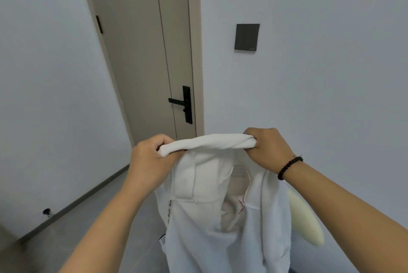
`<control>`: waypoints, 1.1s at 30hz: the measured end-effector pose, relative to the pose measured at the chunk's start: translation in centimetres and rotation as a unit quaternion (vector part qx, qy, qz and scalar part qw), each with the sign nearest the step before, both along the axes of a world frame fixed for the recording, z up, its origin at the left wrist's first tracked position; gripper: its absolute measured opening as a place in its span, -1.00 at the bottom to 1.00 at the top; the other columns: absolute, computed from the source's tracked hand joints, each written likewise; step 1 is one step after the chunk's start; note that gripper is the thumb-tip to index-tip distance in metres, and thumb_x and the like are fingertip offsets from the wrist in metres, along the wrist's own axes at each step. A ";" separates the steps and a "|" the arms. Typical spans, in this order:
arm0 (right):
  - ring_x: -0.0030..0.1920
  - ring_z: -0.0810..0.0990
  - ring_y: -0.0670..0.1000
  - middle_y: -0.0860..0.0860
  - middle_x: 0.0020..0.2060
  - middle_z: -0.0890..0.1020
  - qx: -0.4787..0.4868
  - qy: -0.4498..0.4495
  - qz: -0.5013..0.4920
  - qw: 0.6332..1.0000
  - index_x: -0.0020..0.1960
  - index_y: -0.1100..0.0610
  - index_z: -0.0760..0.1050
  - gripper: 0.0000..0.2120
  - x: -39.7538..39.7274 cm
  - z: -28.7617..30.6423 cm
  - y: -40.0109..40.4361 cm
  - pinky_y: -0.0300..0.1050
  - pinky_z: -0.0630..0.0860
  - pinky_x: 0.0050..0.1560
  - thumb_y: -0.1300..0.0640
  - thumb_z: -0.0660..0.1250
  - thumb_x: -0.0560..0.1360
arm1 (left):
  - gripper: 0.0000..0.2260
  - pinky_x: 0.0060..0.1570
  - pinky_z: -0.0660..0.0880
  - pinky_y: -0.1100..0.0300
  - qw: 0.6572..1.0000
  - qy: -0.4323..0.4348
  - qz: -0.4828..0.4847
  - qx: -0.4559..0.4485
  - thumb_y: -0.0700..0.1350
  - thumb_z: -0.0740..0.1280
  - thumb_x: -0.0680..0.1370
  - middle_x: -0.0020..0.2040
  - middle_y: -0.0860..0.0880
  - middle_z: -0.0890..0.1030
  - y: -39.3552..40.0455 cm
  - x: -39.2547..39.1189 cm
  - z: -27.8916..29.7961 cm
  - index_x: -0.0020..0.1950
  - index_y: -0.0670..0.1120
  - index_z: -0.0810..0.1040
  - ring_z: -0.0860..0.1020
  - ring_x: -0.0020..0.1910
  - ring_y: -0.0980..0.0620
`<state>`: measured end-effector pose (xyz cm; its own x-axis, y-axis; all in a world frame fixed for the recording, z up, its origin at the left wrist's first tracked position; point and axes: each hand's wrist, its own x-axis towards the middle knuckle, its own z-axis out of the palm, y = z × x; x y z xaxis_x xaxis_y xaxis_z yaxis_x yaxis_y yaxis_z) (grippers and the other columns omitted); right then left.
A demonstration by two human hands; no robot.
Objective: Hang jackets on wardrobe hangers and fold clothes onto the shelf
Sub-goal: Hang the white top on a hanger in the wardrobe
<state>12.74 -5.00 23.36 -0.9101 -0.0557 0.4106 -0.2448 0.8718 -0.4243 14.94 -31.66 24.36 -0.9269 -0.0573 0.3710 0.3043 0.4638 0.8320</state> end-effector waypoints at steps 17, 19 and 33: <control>-0.05 0.64 0.08 0.09 -0.11 0.66 -0.061 -0.247 0.410 0.876 0.00 0.02 0.52 -0.68 11.6 1.7 -35.2 0.10 0.60 0.00 -0.04 0.49 0.31 | -0.71 -0.43 0.27 0.33 0.999 -0.013 0.005 -0.047 0.00 0.57 0.34 -0.47 0.11 0.46 -22.0 15.7 3.9 -0.36 -0.14 0.55 0.37 -0.45 0.17; -0.26 0.59 0.11 0.11 -0.29 0.61 -0.072 -0.224 0.412 0.880 -0.15 0.20 0.51 -0.72 12.1 1.9 -38.2 0.04 0.60 -0.17 -0.02 0.45 0.37 | -0.62 -0.41 0.27 0.27 0.998 0.008 0.055 -0.016 0.07 0.59 0.27 -0.42 -0.01 0.48 -24.7 17.5 4.3 -0.34 -0.20 0.56 0.37 -0.42 0.11; -0.33 0.38 -0.03 0.05 -0.42 0.41 -0.199 -0.310 0.567 0.737 -0.33 0.17 0.39 -0.74 17.2 5.1 -56.4 -0.14 0.28 -0.26 0.19 0.41 0.45 | -0.60 0.15 0.37 -0.23 0.713 0.246 0.657 -0.006 -0.08 0.52 0.37 0.07 0.16 0.19 -33.2 29.9 -6.9 0.02 0.12 0.35 0.26 0.17 0.36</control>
